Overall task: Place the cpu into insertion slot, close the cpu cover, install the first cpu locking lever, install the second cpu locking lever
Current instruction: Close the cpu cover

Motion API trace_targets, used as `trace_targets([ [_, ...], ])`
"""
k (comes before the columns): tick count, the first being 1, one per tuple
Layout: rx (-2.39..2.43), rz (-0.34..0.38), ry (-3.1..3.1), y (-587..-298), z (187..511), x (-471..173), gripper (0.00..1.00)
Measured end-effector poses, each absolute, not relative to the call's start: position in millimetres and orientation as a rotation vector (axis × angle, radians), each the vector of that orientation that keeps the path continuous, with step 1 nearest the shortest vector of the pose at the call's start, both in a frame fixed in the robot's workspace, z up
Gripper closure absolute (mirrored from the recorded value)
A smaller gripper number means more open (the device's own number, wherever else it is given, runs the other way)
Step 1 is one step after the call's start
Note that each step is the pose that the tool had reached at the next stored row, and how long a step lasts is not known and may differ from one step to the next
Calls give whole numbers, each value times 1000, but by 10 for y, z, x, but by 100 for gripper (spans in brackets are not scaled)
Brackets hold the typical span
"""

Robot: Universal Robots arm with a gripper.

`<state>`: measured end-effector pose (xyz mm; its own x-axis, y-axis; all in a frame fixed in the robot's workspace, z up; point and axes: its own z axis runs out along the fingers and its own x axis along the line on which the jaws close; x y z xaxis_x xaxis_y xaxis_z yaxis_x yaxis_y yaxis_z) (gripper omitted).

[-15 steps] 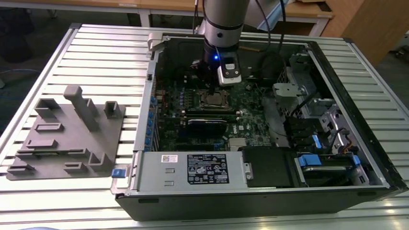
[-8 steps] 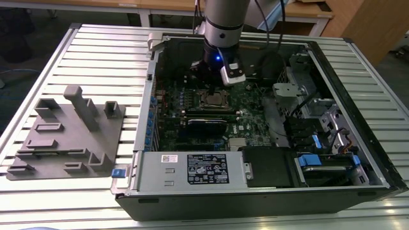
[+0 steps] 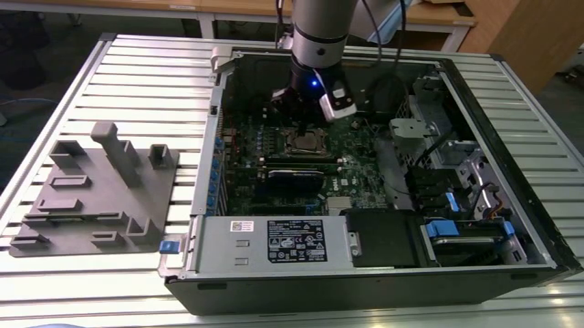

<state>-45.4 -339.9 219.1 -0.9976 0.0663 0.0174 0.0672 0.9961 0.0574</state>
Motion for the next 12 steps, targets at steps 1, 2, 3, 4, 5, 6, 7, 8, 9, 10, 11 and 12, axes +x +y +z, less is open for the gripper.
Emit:
trace_targets([
  [1,-82,-91,-3124,-3399,2189,-454,89],
  [2,-60,-91,-3125,-3399,2188,-454,89],
  [3,-37,-90,-3125,-3399,2187,-454,89],
  [4,-12,-90,-3126,-3399,2186,-454,89],
  [5,15,-90,-3126,-3399,2185,-454,89],
  [6,33,-90,-3126,-3399,2185,-454,89],
  [7,43,-90,-3128,-3399,2184,-454,89],
  [8,50,-90,-3134,-3399,2183,-455,89],
  [9,53,-90,-3144,-3399,2182,-459,89],
  [10,54,-90,-3156,-3399,2181,-469,89],
  [11,55,-90,-3166,-3399,2179,-476,89],
  [12,55,-90,-3174,-3398,2177,-480,89],
])
